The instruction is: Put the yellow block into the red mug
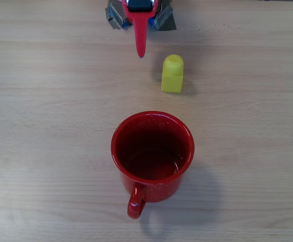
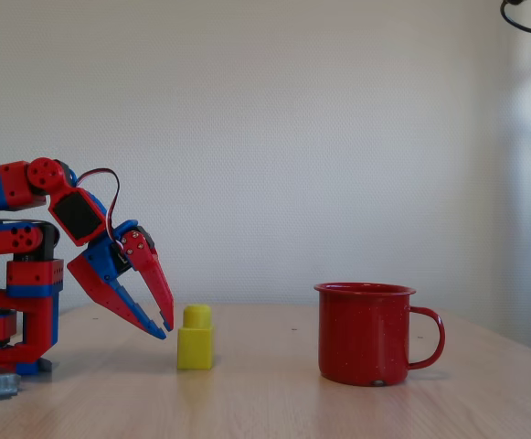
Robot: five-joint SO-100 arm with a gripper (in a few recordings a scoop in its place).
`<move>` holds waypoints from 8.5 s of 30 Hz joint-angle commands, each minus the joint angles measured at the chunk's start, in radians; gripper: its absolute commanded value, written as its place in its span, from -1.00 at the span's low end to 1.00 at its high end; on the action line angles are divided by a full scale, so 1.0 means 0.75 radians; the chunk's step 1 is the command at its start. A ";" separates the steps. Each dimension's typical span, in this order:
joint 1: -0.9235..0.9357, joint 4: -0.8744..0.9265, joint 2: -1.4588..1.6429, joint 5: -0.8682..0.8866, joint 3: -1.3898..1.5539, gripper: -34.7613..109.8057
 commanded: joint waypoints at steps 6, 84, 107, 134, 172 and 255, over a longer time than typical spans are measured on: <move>-0.012 0.022 0.022 -0.004 -0.018 -0.52; -0.409 0.031 -1.865 0.624 -1.113 0.08; -0.360 -0.104 -1.970 0.558 -1.164 -0.52; -0.211 0.558 -1.831 0.082 -1.855 -0.52; -0.025 0.877 -2.990 -0.033 -3.790 -0.52; 0.045 0.657 -2.401 -0.043 -3.125 -0.52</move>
